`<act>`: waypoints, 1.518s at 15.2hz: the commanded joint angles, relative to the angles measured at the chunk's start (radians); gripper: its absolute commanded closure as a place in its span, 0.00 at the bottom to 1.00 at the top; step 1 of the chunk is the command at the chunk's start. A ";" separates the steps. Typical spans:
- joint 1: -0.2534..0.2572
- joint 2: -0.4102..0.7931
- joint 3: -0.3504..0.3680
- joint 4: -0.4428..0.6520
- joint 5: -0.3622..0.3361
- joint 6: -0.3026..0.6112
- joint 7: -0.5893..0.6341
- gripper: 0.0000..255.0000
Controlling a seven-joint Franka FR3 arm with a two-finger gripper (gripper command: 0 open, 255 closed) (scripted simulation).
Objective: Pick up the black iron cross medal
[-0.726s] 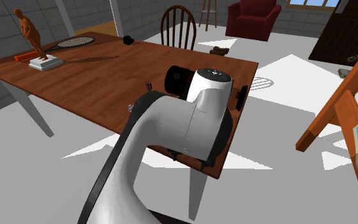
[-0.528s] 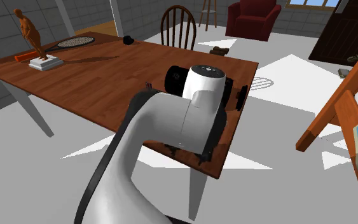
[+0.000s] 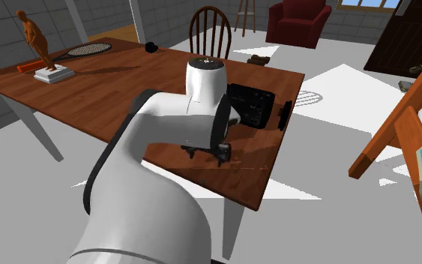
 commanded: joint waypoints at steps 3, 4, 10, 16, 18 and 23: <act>-0.004 0.115 0.074 0.097 -0.029 0.071 0.077 0.00; -0.007 0.144 0.092 0.124 -0.041 0.085 0.097 0.00; -0.021 0.331 0.202 0.310 -0.150 0.141 0.235 0.00; -0.013 0.547 0.300 0.548 -0.332 0.136 0.394 0.00; 0.005 0.628 0.324 0.643 -0.407 0.118 0.446 0.00; 0.097 0.835 0.347 0.906 -0.593 0.037 0.544 0.00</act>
